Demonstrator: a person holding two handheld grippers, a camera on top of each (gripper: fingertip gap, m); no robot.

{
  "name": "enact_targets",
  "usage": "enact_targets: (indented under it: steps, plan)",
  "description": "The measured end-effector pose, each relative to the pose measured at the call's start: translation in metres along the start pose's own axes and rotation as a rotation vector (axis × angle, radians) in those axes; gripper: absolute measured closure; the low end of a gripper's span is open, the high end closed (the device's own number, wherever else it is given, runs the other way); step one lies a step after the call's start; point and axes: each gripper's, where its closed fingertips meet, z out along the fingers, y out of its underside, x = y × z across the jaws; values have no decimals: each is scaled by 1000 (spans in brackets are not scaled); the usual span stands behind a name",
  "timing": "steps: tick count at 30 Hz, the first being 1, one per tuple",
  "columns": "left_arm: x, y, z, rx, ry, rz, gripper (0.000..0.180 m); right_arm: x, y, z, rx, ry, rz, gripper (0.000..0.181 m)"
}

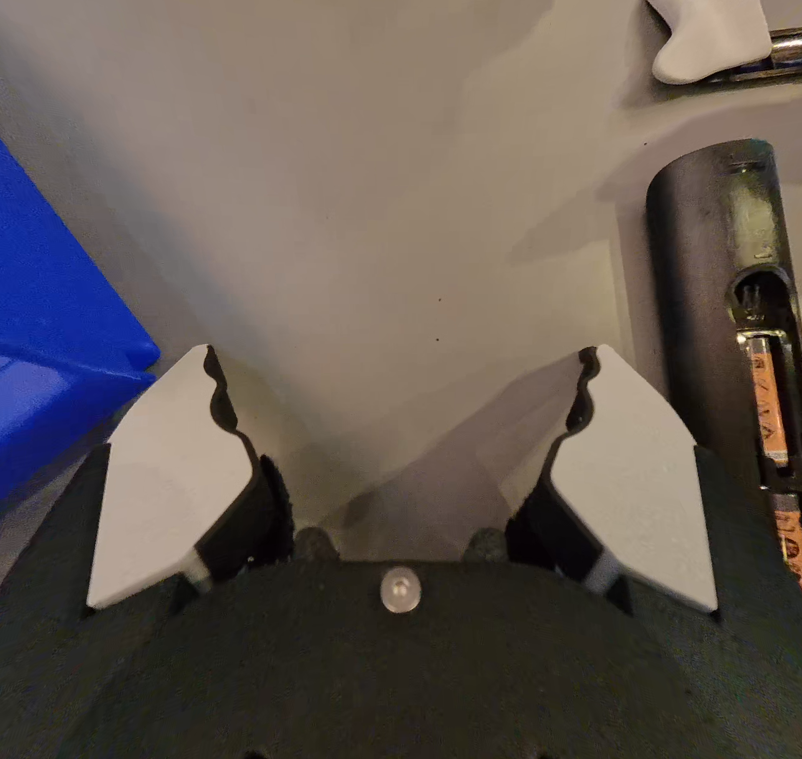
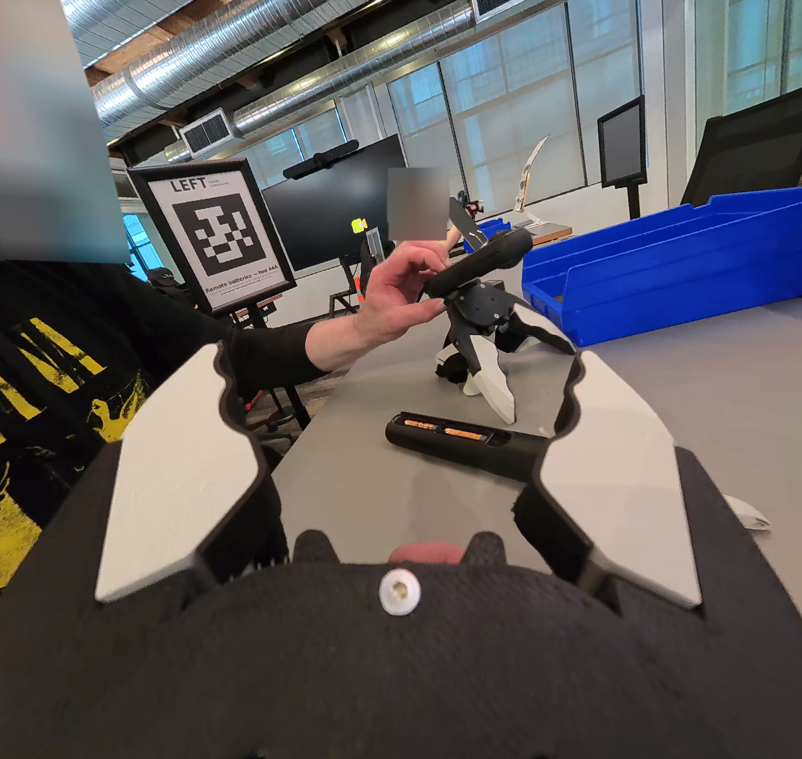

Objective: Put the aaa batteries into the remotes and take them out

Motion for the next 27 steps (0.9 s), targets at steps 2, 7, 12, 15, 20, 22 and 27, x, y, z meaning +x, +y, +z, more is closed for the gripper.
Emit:
enact_targets:
  steps: [2, 7, 12, 15, 20, 22, 27]
  plan:
    - [-1, -2, 2, -1, -1, -1, 32, 2, 3, 1, -8, 7, 6, 41]
    - [-4, -3, 3, -3, -4, -4, 33, 0, 10, 7, -58, 21, -22, 40]
    - [-6, -4, 5, -5, -4, -3, 33, 0, 9, 12, -78, 75, -72, 40]
    - [-7, -4, 4, -8, -5, -2, 33, -2, 5, 14, -77, 111, -85, 40]
    - [-8, -4, 3, -8, -5, -2, 33, -29, -10, 11, 2, 164, -136, 42]
    - [-9, -3, 3, -8, -5, -2, 33, -39, -9, 11, -10, 192, -148, 40]
    - [-9, -3, 2, -7, -4, -2, 32, -67, -4, 9, -8, 241, -156, 41]
